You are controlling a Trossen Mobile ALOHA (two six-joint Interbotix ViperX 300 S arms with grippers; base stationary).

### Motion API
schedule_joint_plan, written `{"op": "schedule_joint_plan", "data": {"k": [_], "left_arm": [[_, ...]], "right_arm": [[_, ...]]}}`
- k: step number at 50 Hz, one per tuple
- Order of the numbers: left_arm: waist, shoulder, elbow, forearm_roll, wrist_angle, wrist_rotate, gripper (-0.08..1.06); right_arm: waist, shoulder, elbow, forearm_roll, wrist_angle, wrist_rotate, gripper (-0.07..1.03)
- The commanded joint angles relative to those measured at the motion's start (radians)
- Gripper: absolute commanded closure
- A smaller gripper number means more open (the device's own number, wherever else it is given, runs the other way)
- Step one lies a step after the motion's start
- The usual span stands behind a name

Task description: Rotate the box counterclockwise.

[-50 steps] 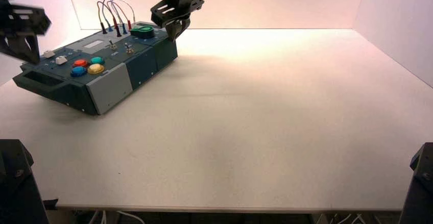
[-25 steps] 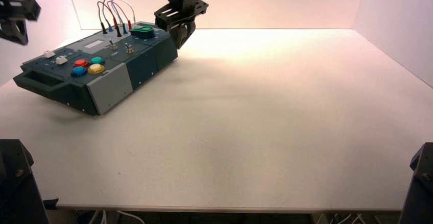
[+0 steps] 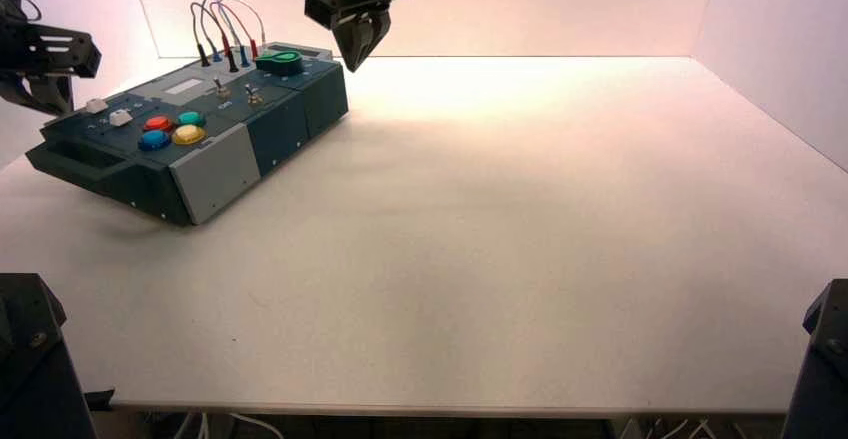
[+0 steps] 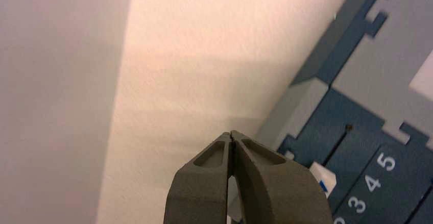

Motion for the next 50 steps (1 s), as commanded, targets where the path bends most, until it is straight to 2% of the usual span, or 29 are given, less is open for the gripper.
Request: {"op": "schedule_joint_plan", "data": {"k": [1, 6, 16, 20, 30, 34, 42, 50], "left_arm": [[-0.014, -0.025, 0.015, -0.008, 0.028, -0.008, 1.00], [-0.034, -0.046, 0.044, -0.011, 0.035, -0.018, 1.00], [-0.104, -0.103, 0.095, -0.012, 0.063, -0.080, 1.00], [-0.124, -0.118, 0.109, -0.012, 0.071, -0.094, 1.00], [-0.149, -0.175, 0.166, -0.012, 0.075, -0.101, 1.00], [-0.147, -0.233, 0.192, -0.011, 0.075, -0.101, 1.00], [-0.147, -0.322, 0.181, -0.006, 0.081, -0.100, 1.00], [-0.123, -0.365, 0.130, 0.015, 0.095, -0.095, 1.00]], "right_arm": [[0.008, -0.077, -0.008, 0.000, -0.011, -0.003, 0.98], [0.008, -0.089, 0.000, 0.000, -0.023, -0.002, 0.98], [0.008, -0.121, 0.035, -0.002, -0.044, -0.003, 0.98], [0.006, -0.138, 0.052, -0.002, -0.051, -0.003, 0.98], [0.008, -0.193, 0.118, -0.020, -0.058, -0.002, 0.98], [0.006, -0.235, 0.160, -0.025, -0.060, 0.000, 0.98], [0.008, -0.293, 0.215, -0.025, -0.060, 0.012, 0.98], [0.006, -0.348, 0.276, -0.025, -0.063, 0.023, 0.98]]}}
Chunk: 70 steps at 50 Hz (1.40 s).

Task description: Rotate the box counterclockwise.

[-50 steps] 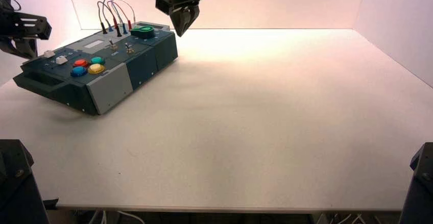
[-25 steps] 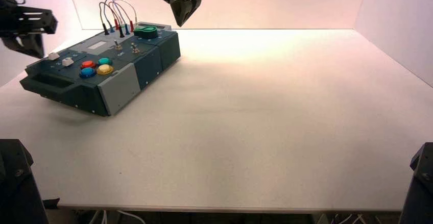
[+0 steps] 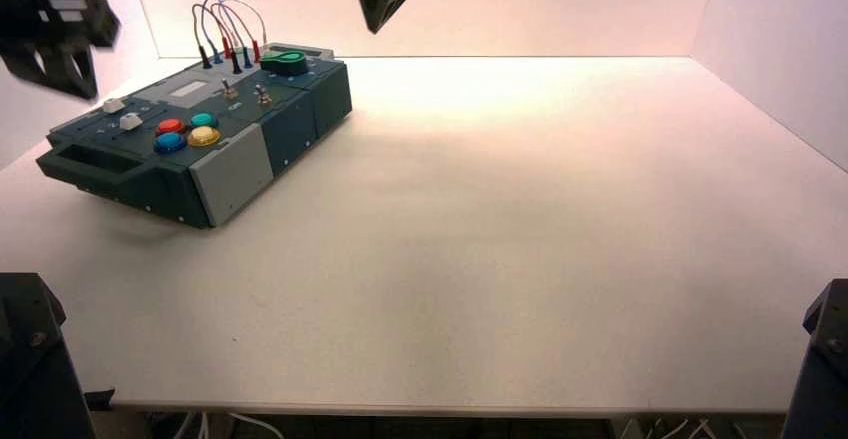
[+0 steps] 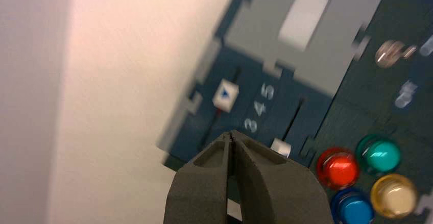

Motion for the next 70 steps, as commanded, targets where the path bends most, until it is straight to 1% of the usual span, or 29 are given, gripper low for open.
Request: {"op": "schedule_joint_plan", "data": {"k": [1, 2, 3, 4, 8, 12, 14, 15, 17, 22, 24, 27, 30, 36, 40, 47, 54, 60, 65, 70], "left_arm": [[0.025, -0.038, -0.054, 0.011, 0.005, 0.002, 1.00], [0.026, -0.037, -0.057, 0.011, 0.006, 0.002, 1.00], [0.046, -0.018, -0.075, 0.012, 0.009, 0.005, 1.00], [0.052, -0.009, -0.083, 0.012, 0.008, 0.005, 1.00], [0.075, 0.026, -0.097, 0.014, 0.005, 0.008, 1.00], [0.100, 0.081, -0.120, 0.014, 0.003, 0.020, 1.00], [0.103, 0.087, -0.123, 0.014, 0.003, 0.021, 1.00], [0.117, 0.118, -0.140, 0.014, 0.003, 0.028, 1.00], [0.129, 0.156, -0.161, 0.014, 0.008, 0.029, 1.00], [0.143, 0.209, -0.199, 0.014, 0.023, 0.031, 1.00], [0.143, 0.227, -0.213, 0.014, 0.038, 0.031, 1.00], [0.143, 0.278, -0.252, 0.012, 0.095, 0.035, 1.00], [0.143, 0.301, -0.272, 0.011, 0.126, 0.037, 1.00], [0.143, 0.348, -0.310, 0.006, 0.213, 0.038, 1.00], [0.143, 0.360, -0.319, -0.002, 0.259, 0.041, 1.00], [0.141, 0.364, -0.319, -0.014, 0.307, 0.064, 1.00], [0.130, 0.368, -0.314, -0.020, 0.337, 0.067, 1.00], [0.103, 0.368, -0.301, -0.020, 0.350, 0.071, 1.00], [0.064, 0.371, -0.282, -0.021, 0.353, 0.071, 1.00], [0.038, 0.379, -0.275, -0.032, 0.367, 0.069, 1.00]], "right_arm": [[0.005, -0.080, 0.021, 0.000, -0.009, 0.005, 0.98], [0.005, -0.083, 0.025, 0.000, -0.009, 0.005, 0.98], [0.006, -0.098, 0.049, 0.000, -0.009, 0.005, 0.98], [0.005, -0.103, 0.057, 0.000, -0.009, 0.005, 0.98], [0.005, -0.117, 0.083, 0.000, -0.009, 0.003, 0.98], [0.005, -0.133, 0.112, 0.000, -0.009, 0.002, 0.98], [0.006, -0.135, 0.115, 0.002, -0.008, 0.000, 0.98], [0.005, -0.143, 0.124, 0.000, -0.006, 0.000, 0.98], [0.006, -0.149, 0.133, 0.000, -0.005, -0.002, 0.98], [0.005, -0.160, 0.146, 0.000, 0.000, -0.002, 0.98], [0.005, -0.161, 0.146, 0.002, 0.002, -0.003, 0.98], [0.006, -0.167, 0.147, 0.002, 0.008, -0.005, 0.98], [0.006, -0.169, 0.144, 0.000, 0.011, -0.006, 0.98], [0.006, -0.172, 0.143, 0.002, 0.014, -0.006, 0.98], [0.006, -0.175, 0.146, 0.002, 0.015, -0.006, 0.98], [0.006, -0.176, 0.150, 0.002, 0.014, -0.006, 0.98], [0.006, -0.179, 0.150, 0.000, 0.008, -0.006, 0.98], [0.005, -0.181, 0.149, 0.000, 0.008, -0.006, 0.98], [0.006, -0.184, 0.149, 0.002, 0.005, -0.006, 0.98], [0.006, -0.186, 0.150, 0.002, 0.000, -0.006, 0.98]]}}
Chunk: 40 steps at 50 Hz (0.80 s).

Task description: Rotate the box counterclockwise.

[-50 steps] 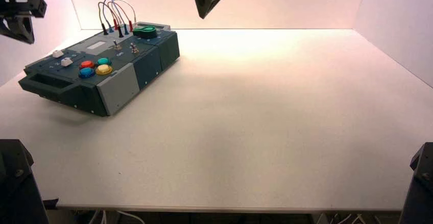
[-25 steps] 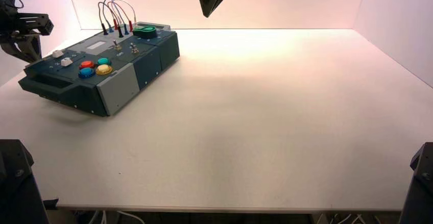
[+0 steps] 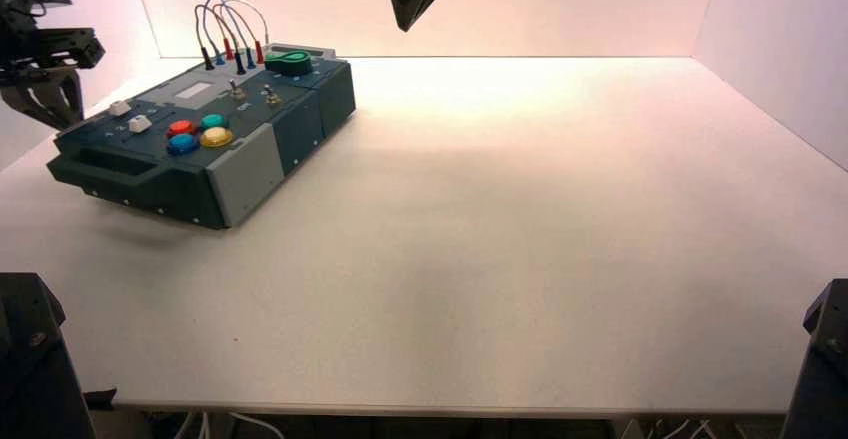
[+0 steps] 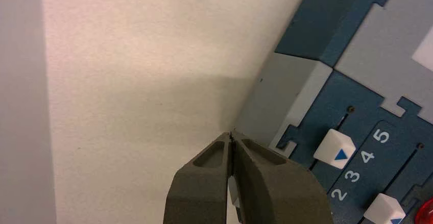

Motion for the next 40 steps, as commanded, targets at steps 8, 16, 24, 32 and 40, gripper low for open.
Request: {"op": "schedule_joint_plan", "data": {"k": [8, 16, 24, 32, 40], "left_arm": [[-0.094, 0.012, 0.032, -0.023, 0.057, 0.005, 1.00], [-0.092, -0.025, 0.043, -0.023, 0.044, 0.005, 1.00], [-0.092, -0.104, 0.051, -0.023, 0.009, 0.003, 1.00], [-0.092, -0.215, 0.058, -0.021, -0.014, 0.003, 1.00], [-0.110, -0.331, 0.091, -0.021, -0.063, 0.005, 1.00]], "right_arm": [[0.006, -0.054, -0.008, 0.000, -0.015, -0.002, 0.98], [0.003, -0.067, 0.002, 0.000, -0.029, 0.002, 0.98], [-0.003, -0.084, 0.012, -0.002, -0.035, 0.005, 0.98], [-0.018, -0.115, 0.041, -0.003, -0.035, 0.006, 0.98], [-0.028, -0.155, 0.092, 0.005, -0.035, 0.011, 0.98]]}}
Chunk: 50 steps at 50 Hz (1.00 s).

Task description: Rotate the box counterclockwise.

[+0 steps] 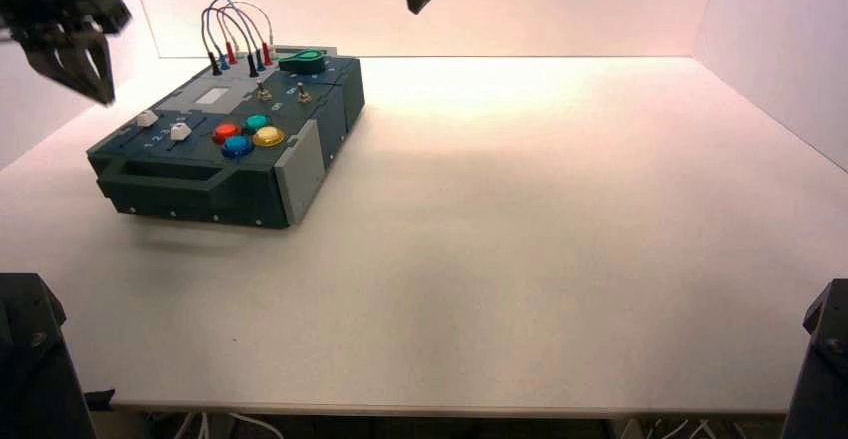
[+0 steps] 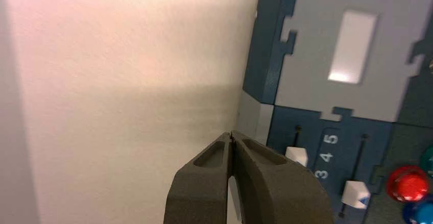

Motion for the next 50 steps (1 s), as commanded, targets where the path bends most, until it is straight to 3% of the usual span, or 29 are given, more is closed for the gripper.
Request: {"op": "schedule_joint_plan", "data": {"k": [1, 12, 26, 39, 50], "left_arm": [[-0.025, -0.112, 0.011, -0.002, -0.034, 0.005, 1.00], [-0.121, -0.170, 0.018, -0.002, -0.074, 0.009, 1.00], [-0.192, -0.201, 0.023, -0.003, -0.081, 0.011, 1.00], [-0.201, -0.239, 0.026, -0.003, -0.091, 0.006, 1.00], [-0.202, -0.268, 0.043, -0.003, -0.106, 0.006, 1.00]], "right_arm": [[-0.005, -0.067, 0.017, 0.009, -0.003, 0.003, 0.98], [-0.023, -0.124, 0.069, 0.026, 0.023, 0.002, 0.98], [-0.035, -0.172, 0.133, 0.031, 0.061, 0.002, 0.98], [-0.035, -0.202, 0.213, 0.035, 0.017, 0.003, 0.98], [-0.037, -0.224, 0.236, 0.032, 0.006, 0.002, 0.98]]}}
